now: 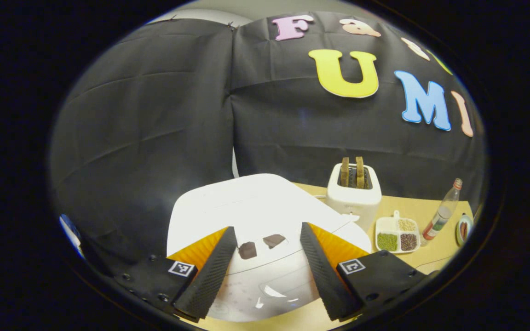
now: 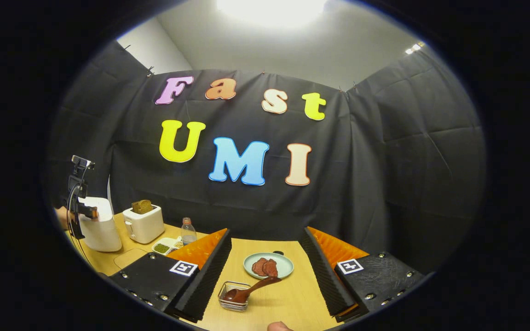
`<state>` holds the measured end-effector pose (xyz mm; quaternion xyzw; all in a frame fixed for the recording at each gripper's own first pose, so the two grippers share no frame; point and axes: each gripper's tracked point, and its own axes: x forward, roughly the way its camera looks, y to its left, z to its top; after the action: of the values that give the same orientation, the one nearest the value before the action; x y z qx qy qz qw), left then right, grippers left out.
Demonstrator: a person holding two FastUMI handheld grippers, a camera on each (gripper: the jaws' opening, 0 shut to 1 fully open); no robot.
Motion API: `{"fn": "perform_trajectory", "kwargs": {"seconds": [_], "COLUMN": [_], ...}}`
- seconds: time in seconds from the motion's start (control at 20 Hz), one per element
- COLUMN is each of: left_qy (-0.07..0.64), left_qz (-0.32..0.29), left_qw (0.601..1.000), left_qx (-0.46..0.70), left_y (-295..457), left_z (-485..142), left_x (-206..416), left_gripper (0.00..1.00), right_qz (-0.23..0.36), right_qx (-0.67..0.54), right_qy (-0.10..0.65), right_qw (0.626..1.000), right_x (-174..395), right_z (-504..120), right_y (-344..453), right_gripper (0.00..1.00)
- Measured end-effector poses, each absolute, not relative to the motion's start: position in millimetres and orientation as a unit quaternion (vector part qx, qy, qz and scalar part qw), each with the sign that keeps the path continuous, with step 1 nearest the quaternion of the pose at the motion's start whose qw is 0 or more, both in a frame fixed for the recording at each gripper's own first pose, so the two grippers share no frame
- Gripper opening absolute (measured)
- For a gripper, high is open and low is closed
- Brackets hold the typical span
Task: Close the left gripper, press the button to open the rice cooker; take a wooden spoon from the chopstick holder with the right hand, scoop a spoonful of rice and pour it into the rice cooker, then put the wooden spoon back into the chopstick holder.
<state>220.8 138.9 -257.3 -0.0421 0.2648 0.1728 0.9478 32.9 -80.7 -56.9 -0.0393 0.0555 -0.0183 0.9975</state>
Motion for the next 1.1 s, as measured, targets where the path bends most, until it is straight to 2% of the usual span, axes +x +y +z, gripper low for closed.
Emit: {"fn": "perform_trajectory", "kwargs": {"seconds": [0.1,0.25,0.4,0.55,0.6,0.65,0.7,0.75,0.8,0.95,1.0,1.05,1.1], "left_qy": [0.254,0.253,0.264,0.221,0.202,0.182,0.162,0.144,0.13,0.102,0.092,0.089,0.086], "left_qz": [0.161,0.125,0.113,0.084,0.071,0.06,0.053,0.049,0.051,0.062,0.058,0.056,0.048], "left_qw": [0.952,0.959,0.958,0.972,0.977,0.981,0.985,0.988,0.99,0.993,0.994,0.994,0.995], "left_qx": [-0.062,-0.022,-0.013,0.003,0.002,-0.004,-0.01,-0.016,-0.02,-0.02,-0.021,-0.022,-0.019], "left_y": [139,136,140,128,120,112,105,99,97,86,83,79,74], "left_z": [-256,-253,-249,-212,-196,-181,-166,-151,-138,-114,-106,-105,-101], "left_x": [217,217,216,208,203,195,185,172,159,115,100,87,76], "left_gripper": [0.98,0.96,0.98,0.95,0.91,0.9,0.95,0.91,0.91,0.99,0.91,0.95,0.91], "right_qz": [-0.016,-0.005,0.004,0.015,0.018,0.021,0.024,0.027,0.029,0.036,0.039,0.041,0.042], "right_qx": [-0.03,-0.025,-0.031,-0.029,-0.025,-0.022,-0.019,-0.017,-0.013,0.006,0.009,0.01,0.01], "right_qy": [0.053,0.053,0.04,0.032,0.029,0.026,0.022,0.019,0.016,0.008,0.005,0.003,0.002], "right_qw": [0.998,0.998,0.999,0.999,0.999,0.999,0.999,0.999,0.999,0.999,0.999,0.999,0.999], "right_x": [29,24,23,23,24,24,26,25,25,26,28,29,31], "right_z": [-56,-57,-48,-43,-39,-36,-32,-29,-26,-20,-20,-19,-21], "right_y": [-74,-62,-51,-38,-34,-29,-24,-20,-15,-1,2,7,10], "right_gripper": [0.95,0.94,0.94,0.94,0.94,0.94,0.94,0.94,0.94,0.94,0.94,0.94,0.94]}}
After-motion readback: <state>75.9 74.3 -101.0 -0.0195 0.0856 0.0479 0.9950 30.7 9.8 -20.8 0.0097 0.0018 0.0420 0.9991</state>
